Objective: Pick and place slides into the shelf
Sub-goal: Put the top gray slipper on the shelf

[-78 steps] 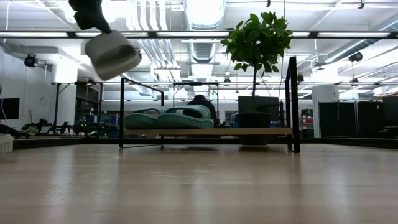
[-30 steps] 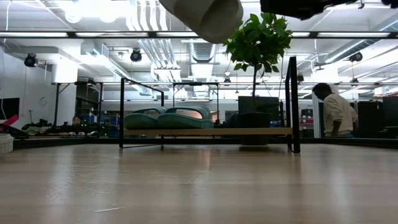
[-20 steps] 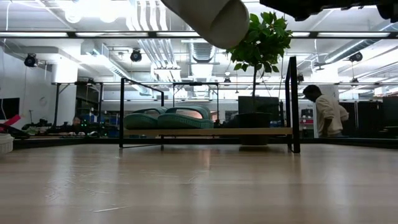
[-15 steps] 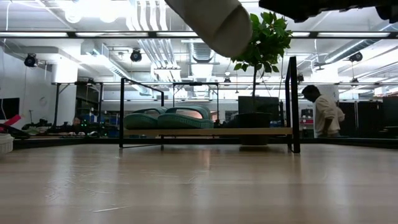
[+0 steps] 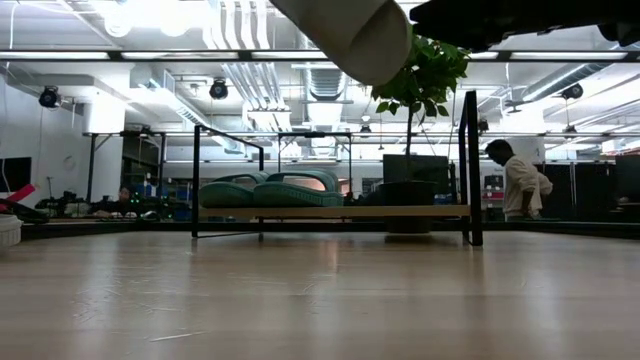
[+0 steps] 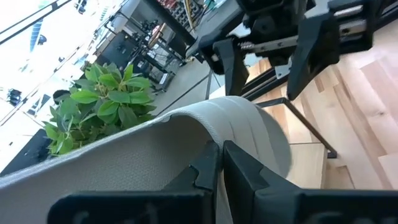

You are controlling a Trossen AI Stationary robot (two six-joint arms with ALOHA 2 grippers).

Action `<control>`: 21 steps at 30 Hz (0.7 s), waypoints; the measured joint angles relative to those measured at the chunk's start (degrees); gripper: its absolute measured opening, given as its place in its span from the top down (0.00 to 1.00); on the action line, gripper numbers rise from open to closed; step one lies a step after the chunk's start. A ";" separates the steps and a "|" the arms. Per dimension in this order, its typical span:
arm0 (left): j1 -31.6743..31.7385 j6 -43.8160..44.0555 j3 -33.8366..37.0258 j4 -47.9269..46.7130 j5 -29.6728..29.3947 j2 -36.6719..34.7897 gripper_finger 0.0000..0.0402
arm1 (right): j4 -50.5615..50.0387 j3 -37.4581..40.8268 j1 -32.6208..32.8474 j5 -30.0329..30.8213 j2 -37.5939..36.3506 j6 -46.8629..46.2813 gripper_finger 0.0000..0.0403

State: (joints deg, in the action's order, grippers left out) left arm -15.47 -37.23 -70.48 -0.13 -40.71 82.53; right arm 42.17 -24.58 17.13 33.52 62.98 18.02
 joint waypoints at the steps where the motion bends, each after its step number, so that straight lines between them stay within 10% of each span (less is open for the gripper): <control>1: -0.14 0.11 0.00 0.16 0.00 -0.04 1.00 | -0.03 0.00 -0.04 0.01 0.02 -0.01 0.27; 21: -1.53 -0.63 0.00 4.51 3.30 1.16 1.00 | -0.06 0.15 -2.19 -2.48 0.00 -1.98 0.29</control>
State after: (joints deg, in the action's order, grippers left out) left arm -16.99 -37.86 -70.48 4.38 -37.41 83.68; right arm 42.11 -24.43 14.94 31.03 62.98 16.04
